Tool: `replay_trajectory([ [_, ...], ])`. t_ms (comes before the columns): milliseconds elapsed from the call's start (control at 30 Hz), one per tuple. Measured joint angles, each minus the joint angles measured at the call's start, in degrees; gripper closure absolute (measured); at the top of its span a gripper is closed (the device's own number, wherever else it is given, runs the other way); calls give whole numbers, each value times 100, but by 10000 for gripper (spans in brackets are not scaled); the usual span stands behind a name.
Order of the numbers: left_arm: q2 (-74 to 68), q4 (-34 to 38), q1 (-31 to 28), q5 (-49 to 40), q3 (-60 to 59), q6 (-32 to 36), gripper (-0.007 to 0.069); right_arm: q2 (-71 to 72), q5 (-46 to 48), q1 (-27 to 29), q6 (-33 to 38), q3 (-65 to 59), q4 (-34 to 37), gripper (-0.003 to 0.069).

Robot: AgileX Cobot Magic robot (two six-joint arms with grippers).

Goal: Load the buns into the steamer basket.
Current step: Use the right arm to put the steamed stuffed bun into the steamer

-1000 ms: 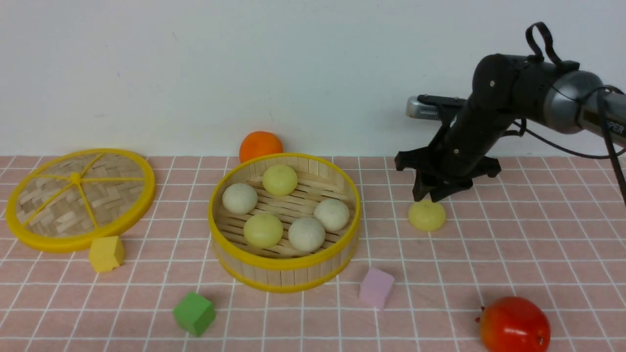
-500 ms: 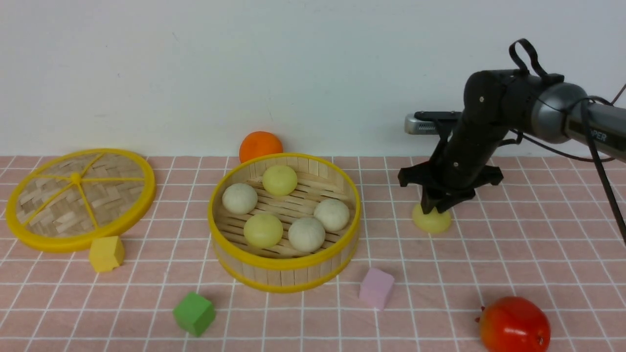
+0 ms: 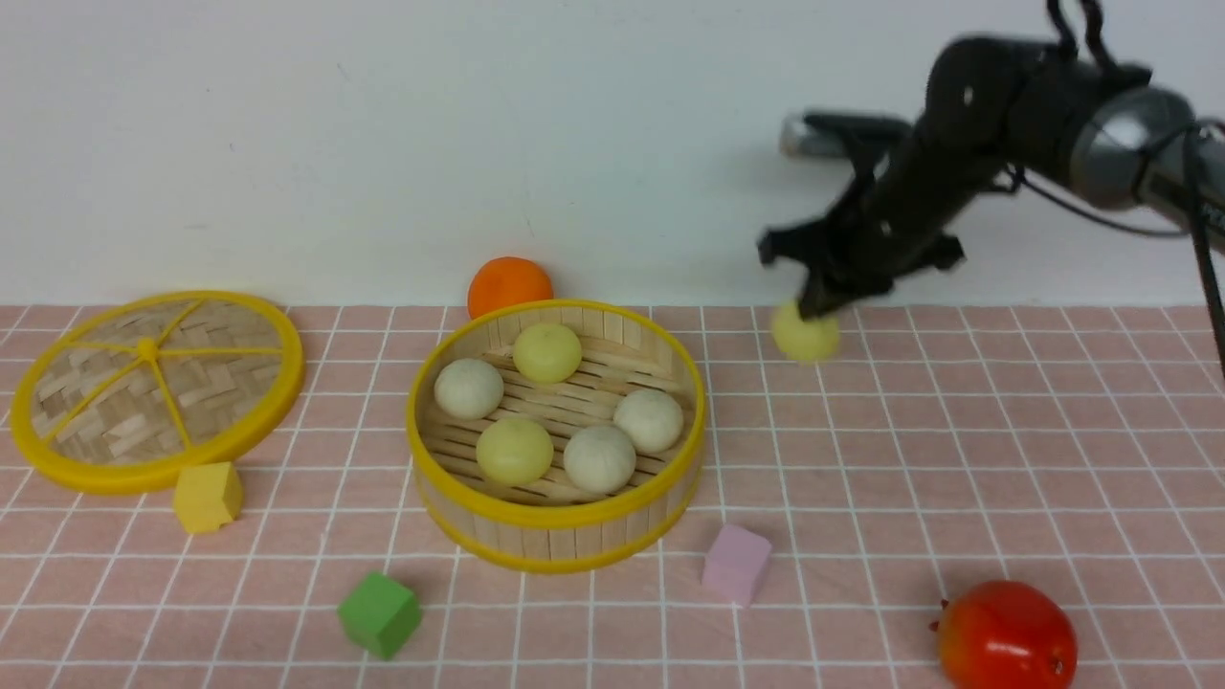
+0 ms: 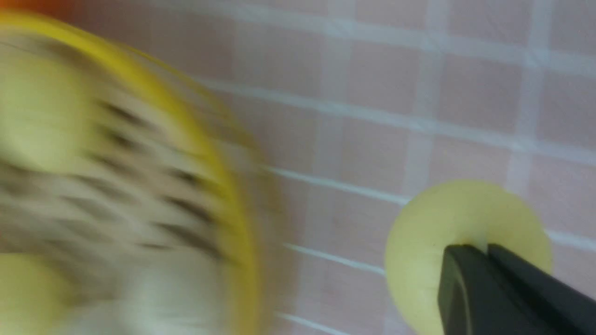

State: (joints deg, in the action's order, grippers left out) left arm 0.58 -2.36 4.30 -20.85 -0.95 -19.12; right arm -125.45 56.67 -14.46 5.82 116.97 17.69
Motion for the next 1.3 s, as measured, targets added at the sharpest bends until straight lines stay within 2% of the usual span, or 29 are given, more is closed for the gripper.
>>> replay_trajectory([
  [100, 0, 0, 0, 0, 0, 0, 459, 12, -131, -213, 387, 187, 658, 647],
  [167, 0, 0, 0, 0, 0, 0, 456, -45, -420, -547, 811, 215, 1219, 647],
  [233, 0, 0, 0, 0, 0, 0, 454, -136, -651, -730, 978, 221, 1356, 647],
  [433, 0, 0, 0, 0, 0, 0, 450, -672, -1207, -946, 1182, 221, 1426, 647],
  [967, 0, 0, 0, 0, 0, 0, 432, -870, -1209, -873, 1143, 215, 1033, 634],
  [1067, 0, 0, 0, 0, 0, 0, 429, -870, -1139, -873, 1088, 215, 970, 591],
  [1167, 0, 0, 0, 0, 0, 0, 424, -805, -1048, -873, 1081, 215, 835, 484],
  [1267, 0, 0, 0, 0, 0, 0, 420, -552, -878, -870, 1081, 210, 688, 332],
  [1300, 0, 0, 0, 0, 0, 0, 419, -448, -804, -866, 1081, 210, 673, 304],
])
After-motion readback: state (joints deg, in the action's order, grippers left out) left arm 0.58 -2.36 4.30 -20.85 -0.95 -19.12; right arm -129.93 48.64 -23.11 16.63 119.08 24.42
